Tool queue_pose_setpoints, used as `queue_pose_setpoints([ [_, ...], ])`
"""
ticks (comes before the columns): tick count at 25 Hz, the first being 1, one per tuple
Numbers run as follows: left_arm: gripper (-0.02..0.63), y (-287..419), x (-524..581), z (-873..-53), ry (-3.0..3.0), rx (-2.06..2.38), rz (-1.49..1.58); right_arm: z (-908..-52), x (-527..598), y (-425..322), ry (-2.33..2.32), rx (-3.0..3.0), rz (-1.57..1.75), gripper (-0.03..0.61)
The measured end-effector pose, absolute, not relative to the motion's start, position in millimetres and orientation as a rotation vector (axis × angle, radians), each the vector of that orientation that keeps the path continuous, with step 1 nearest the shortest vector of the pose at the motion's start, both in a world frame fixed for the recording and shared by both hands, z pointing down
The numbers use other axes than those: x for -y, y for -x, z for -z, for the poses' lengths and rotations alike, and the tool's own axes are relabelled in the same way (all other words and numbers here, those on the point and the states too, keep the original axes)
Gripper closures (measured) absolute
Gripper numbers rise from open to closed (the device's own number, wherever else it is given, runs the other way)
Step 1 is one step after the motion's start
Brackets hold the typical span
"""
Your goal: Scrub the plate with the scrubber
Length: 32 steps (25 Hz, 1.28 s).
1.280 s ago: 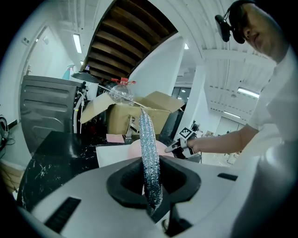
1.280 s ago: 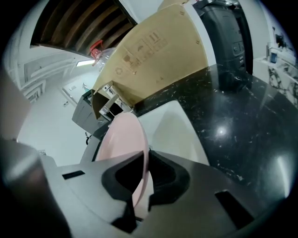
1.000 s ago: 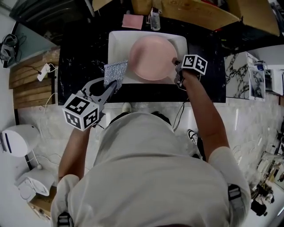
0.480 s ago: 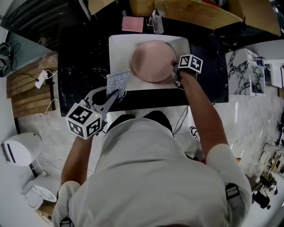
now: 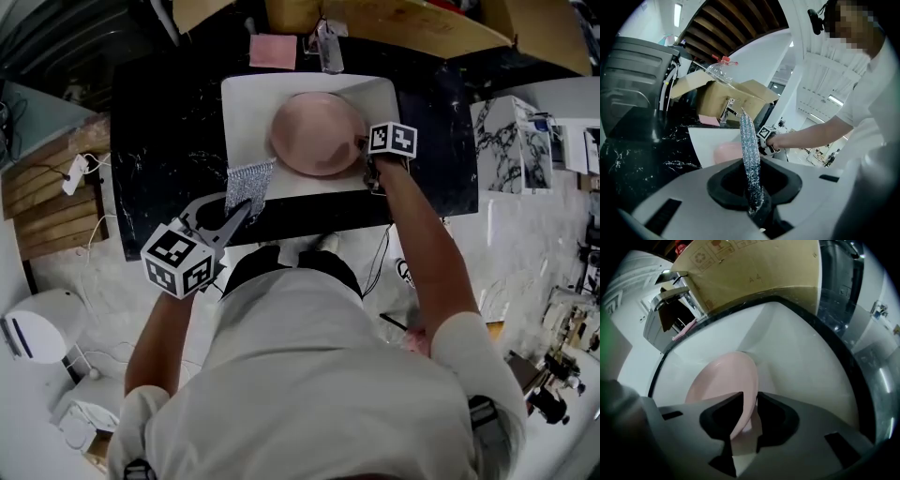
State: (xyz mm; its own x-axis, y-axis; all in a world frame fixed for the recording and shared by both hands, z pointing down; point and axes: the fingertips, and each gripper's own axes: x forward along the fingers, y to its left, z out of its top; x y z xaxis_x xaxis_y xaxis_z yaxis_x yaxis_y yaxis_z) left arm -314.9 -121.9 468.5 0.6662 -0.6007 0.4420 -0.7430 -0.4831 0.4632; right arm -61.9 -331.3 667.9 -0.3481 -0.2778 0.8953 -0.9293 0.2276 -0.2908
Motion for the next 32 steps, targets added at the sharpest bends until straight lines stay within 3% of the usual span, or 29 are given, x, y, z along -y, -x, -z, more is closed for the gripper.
queue_pose_setpoints([
  [2,0.546,312,126,-476,-2.240,1.015,-0.292,-665,330,61,-1.100,1.787,-1.096,0.474],
  [13,0.546,265,138,-469,-2.322,0.998,-0.316,-555,288,69,-1.083,2.134,-0.788,0.474],
  [32,0.546,153,3,-408,-2.433,1.169,-0.320,-432,29,-27,-0.977,2.472,-0.242,0.474],
])
